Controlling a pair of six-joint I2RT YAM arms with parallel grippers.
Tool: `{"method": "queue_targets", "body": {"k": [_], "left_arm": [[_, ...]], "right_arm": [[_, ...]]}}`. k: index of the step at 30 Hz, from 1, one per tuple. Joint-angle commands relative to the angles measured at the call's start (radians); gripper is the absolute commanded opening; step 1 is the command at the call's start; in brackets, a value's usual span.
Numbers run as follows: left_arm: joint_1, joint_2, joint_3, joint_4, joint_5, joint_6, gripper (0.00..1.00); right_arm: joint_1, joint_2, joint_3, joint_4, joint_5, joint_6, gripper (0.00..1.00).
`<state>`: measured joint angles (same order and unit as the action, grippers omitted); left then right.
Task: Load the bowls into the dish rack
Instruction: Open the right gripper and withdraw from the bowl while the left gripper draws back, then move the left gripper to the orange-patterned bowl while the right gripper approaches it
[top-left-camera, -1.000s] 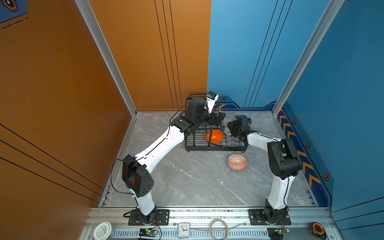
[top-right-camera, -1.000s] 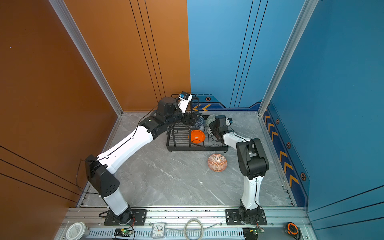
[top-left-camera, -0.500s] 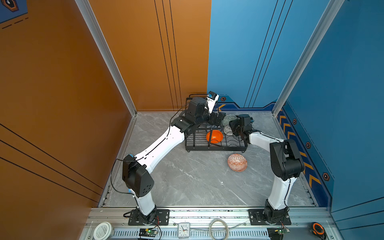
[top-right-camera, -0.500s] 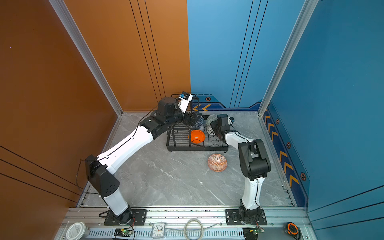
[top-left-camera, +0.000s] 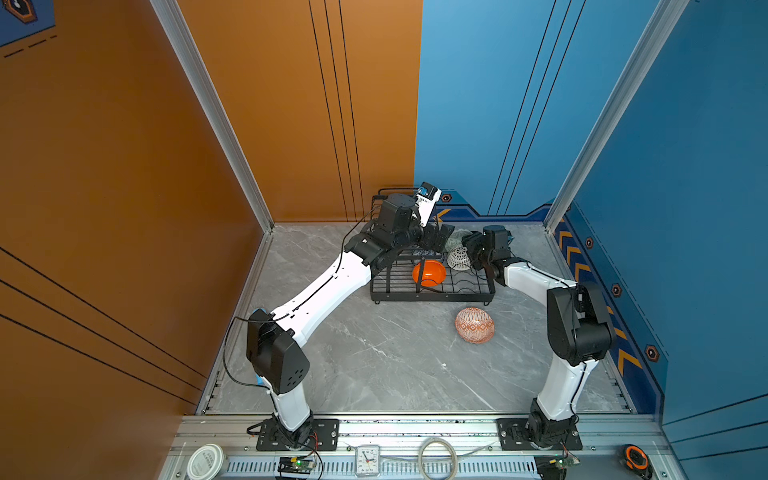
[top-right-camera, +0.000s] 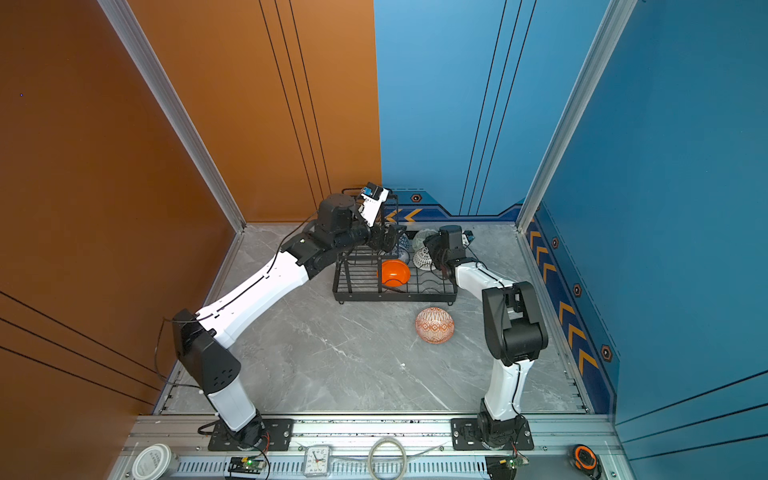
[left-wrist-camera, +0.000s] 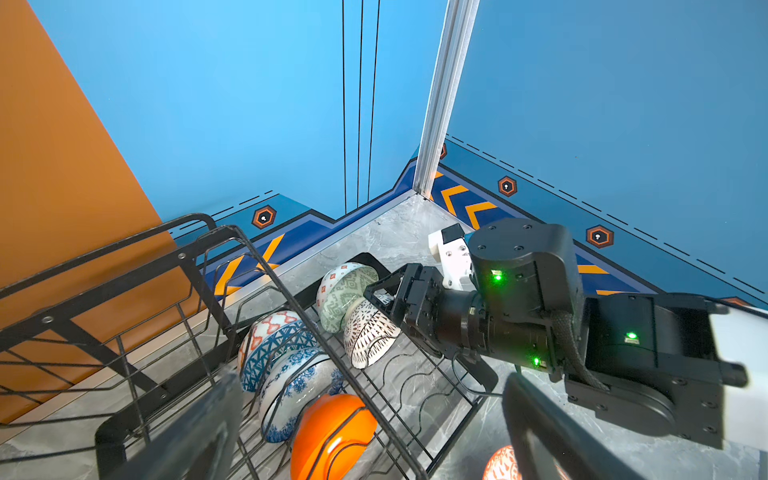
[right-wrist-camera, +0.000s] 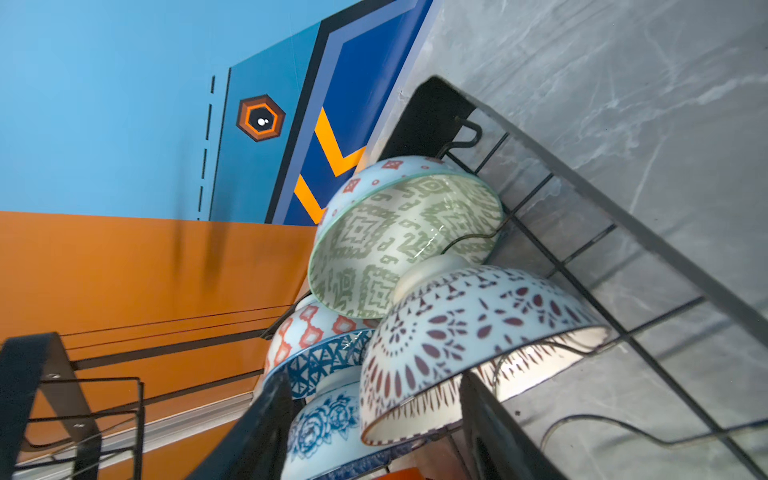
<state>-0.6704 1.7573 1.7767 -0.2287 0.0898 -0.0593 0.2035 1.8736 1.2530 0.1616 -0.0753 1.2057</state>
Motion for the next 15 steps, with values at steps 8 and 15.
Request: {"method": "queue_targets", "body": {"k": [8,15], "left_arm": [[-0.017,-0.036,-0.025,0.015,-0.066,0.004,0.98],[-0.027,-0.091,-0.081,0.014,-0.104,-0.015,0.98]], "right_arm": [[0.002,-0.110,0.017,-0.108,-0.015,-0.057,1.00],[0.011,-0.203,0.008,-0.191,-0.039,-0.159,1.00]]}}
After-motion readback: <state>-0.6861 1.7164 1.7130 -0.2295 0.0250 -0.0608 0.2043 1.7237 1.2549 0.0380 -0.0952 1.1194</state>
